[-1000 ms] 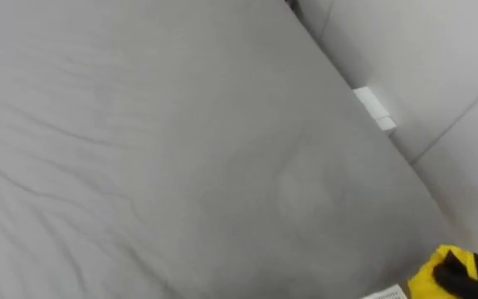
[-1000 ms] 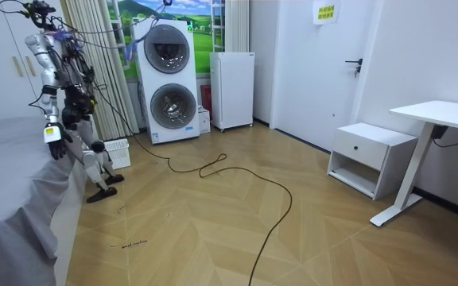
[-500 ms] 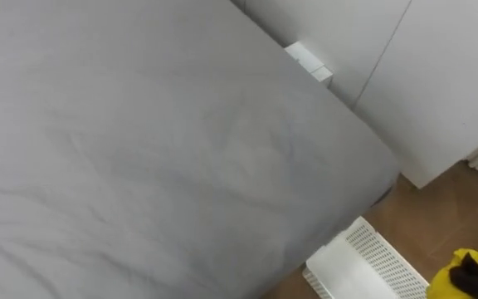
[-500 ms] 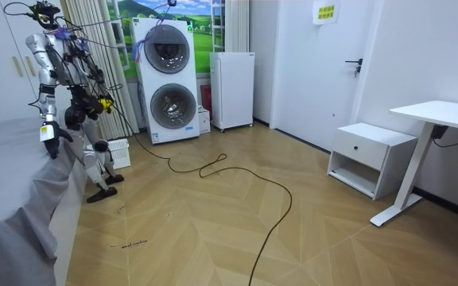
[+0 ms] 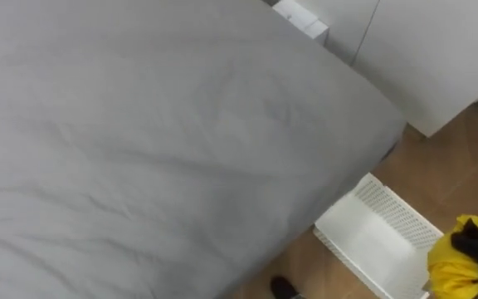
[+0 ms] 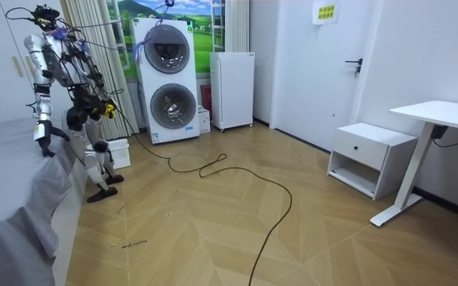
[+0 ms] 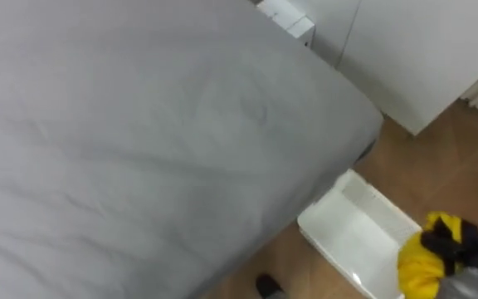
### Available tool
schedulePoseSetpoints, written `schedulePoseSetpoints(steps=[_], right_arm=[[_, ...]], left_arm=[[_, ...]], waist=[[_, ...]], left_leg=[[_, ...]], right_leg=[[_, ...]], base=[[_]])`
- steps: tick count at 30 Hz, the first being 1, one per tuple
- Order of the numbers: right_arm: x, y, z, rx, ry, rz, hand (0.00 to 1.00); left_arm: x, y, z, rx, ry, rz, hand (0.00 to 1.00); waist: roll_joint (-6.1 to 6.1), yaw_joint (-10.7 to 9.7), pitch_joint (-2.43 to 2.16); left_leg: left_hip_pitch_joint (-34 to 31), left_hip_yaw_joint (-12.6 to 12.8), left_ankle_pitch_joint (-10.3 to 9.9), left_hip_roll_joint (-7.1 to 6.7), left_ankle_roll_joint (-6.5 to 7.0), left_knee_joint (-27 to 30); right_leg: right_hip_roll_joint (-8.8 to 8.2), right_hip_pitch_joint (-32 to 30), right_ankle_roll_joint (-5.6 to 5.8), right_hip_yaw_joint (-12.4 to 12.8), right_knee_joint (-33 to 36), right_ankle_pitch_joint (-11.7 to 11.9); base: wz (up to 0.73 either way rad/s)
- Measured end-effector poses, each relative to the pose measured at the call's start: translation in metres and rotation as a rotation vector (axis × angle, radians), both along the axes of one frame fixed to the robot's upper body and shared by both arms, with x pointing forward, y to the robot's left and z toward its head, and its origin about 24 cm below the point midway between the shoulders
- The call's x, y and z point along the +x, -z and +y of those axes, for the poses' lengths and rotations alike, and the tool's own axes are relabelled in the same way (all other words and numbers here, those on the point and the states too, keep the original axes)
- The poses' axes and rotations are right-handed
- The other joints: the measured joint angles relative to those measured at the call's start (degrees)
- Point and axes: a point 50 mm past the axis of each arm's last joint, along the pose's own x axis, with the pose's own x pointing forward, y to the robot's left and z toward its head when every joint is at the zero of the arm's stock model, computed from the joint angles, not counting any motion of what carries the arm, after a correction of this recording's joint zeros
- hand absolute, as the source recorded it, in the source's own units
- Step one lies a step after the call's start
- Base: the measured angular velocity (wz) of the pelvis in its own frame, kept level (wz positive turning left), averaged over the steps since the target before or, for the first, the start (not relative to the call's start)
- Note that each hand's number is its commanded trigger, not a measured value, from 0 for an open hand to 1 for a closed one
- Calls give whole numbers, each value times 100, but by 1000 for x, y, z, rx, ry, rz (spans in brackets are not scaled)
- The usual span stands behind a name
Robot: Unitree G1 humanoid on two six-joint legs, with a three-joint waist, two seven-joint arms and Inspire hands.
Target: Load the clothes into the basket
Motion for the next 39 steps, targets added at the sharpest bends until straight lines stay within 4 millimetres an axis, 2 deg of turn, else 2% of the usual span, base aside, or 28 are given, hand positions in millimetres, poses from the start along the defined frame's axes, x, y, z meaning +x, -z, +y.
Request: schedulePoseSetpoints(steps=[2, 3, 5, 7, 11, 16, 20, 29, 33, 35, 37, 38, 39], right_arm=[[8, -3, 1, -2, 15, -25, 83], [9, -3, 2, -3, 21, -29, 65], [9, -4, 0, -9, 34, -26, 1], [12, -5, -1, -12, 42, -23, 0], [19, -7, 1, -5, 44, -38, 0], [20, -6, 1, 5, 52, -50, 0], [19, -8, -2, 1, 67, -74, 0], [19, -14, -8, -27, 66, -100, 0], [12, -10, -9, -20, 81, -90, 0], [2, -4, -10, -5, 115, -79, 0], [-3, 0, -9, 2, 114, -63, 0], [-6, 2, -9, 10, 118, -57, 0], [-8, 3, -9, 16, 122, -53, 0]], left_arm=[[5, 0, -2, -11, -16, -17, 0], [5, 0, -3, -17, -23, -20, 0], [6, 1, -5, -27, -38, -35, 0], [8, 2, -7, -34, -41, -50, 0], [16, 1, -9, -38, -19, -72, 0], [18, 1, -10, -41, -7, -84, 0], [19, 1, -9, -45, -18, -98, 0], [21, 1, -8, -33, -12, -117, 0], [22, 0, -4, -25, -10, -127, 0], [22, -1, -1, -18, -6, -134, 0], [22, -2, 1, -11, -6, -133, 0], [20, -2, 3, -6, -8, -129, 0], [18, -3, 5, -1, -8, -126, 0]], waist=[[43, 48, 1], [64, 96, -4], [115, 152, -3], [153, 181, -4], [190, 201, 12], [186, 219, 16], [170, 201, 27], [148, 200, 41], [96, 200, 52], [58, 204, 57], [1, 205, 56], [-70, 204, 84], [-95, 204, 81]], left_leg=[[-72, 90, 7, -1, 13, -20], [-104, 91, 7, -7, 14, -22], [-138, 73, 9, -11, 16, -21], [-210, 30, 10, -20, 16, -18], [-307, -139, 34, -97, 38, -31], [-305, -211, 37, -114, 46, -57], [-306, -279, 43, -214, 56, -83], [-300, -360, 45, -218, 61, -90], [-297, -425, 45, -228, 62, -90], [-258, -512, 46, -247, 62, -85], [-169, -548, 45, -261, 60, -93], [-60, -581, 46, -262, 57, -129], [4, -608, 51, -261, 49, -150]], right_leg=[[-6, -123, 6, -1, 17, 6], [-8, -165, 5, -18, 17, 8], [-12, -185, 4, -20, 0, 9], [-25, -241, 4, -59, 3, 9], [-117, -372, -6, -326, 140, -77], [-160, -398, 1, -392, 231, -165], [-229, -469, 7, -511, 415, -285], [-287, -454, 1, -638, 459, -358], [-305, -423, -8, -693, 496, -397], [-320, -323, -21, -778, 466, -412], [-325, -211, -30, -815, 443, -430], [-328, -82, -41, -847, 392, -440], [-327, 2, -43, -862, 356, -440]], base=[[-11], [-15], [-4], [7], [17], [10], [9], [8], [7], [18], [12], [8], [21]])
